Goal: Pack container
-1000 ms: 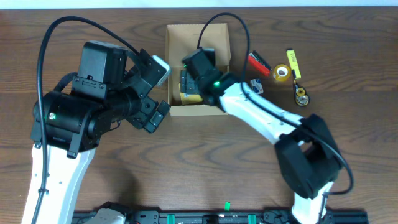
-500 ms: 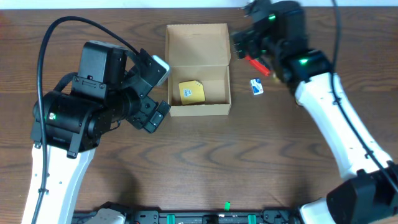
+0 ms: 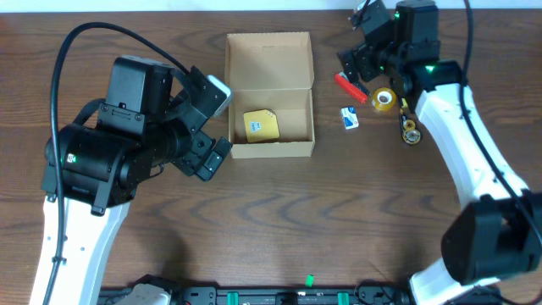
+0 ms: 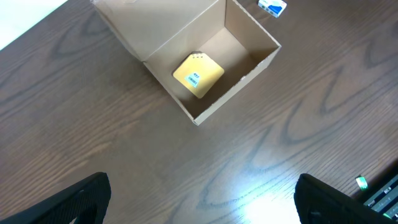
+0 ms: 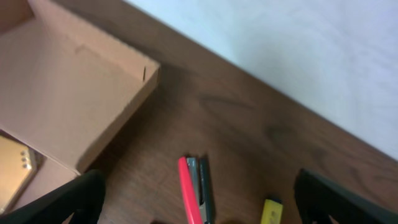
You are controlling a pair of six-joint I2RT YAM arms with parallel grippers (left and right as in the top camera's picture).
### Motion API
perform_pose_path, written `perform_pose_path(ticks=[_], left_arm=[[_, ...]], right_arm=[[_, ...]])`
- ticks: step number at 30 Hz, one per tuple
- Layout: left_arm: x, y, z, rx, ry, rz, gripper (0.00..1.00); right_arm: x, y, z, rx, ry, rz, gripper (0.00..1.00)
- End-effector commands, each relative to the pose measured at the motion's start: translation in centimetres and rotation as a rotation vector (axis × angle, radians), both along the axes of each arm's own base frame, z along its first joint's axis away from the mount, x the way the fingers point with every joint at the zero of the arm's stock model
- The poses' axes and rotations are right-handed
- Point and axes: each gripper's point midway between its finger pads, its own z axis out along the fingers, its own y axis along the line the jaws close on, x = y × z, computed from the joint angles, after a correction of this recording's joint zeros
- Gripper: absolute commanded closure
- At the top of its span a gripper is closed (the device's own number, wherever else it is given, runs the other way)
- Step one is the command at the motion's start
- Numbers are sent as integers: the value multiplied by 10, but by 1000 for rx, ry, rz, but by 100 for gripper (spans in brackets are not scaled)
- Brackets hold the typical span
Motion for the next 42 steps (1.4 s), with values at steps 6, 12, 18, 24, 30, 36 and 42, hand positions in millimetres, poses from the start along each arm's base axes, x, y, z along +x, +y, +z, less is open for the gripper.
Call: perform_pose_path(ticks=[6,12,18,24,30,36,42], left_arm=[[1,1,5,4,-15,-1,5],[1,1,5,4,-15,-1,5],[1,1,5,4,-15,-1,5],[1,1,5,4,-15,-1,5],[1,1,5,4,-15,-1,5],[1,1,5,4,-15,-1,5],[1,1,5,4,-15,-1,5]], right_arm=[[10,2,-33,78,84,-67,43],[19,1,-25,308,120,-285,50],[25,-8,-21,334,93,-390,51],[33,-11,-12,315,34,-378,46],[33,-13,-12,135,-17,-238,40],[28,-19,-20,-56,-33,-99,31],[17,-23,-35,-201,1,23,16]])
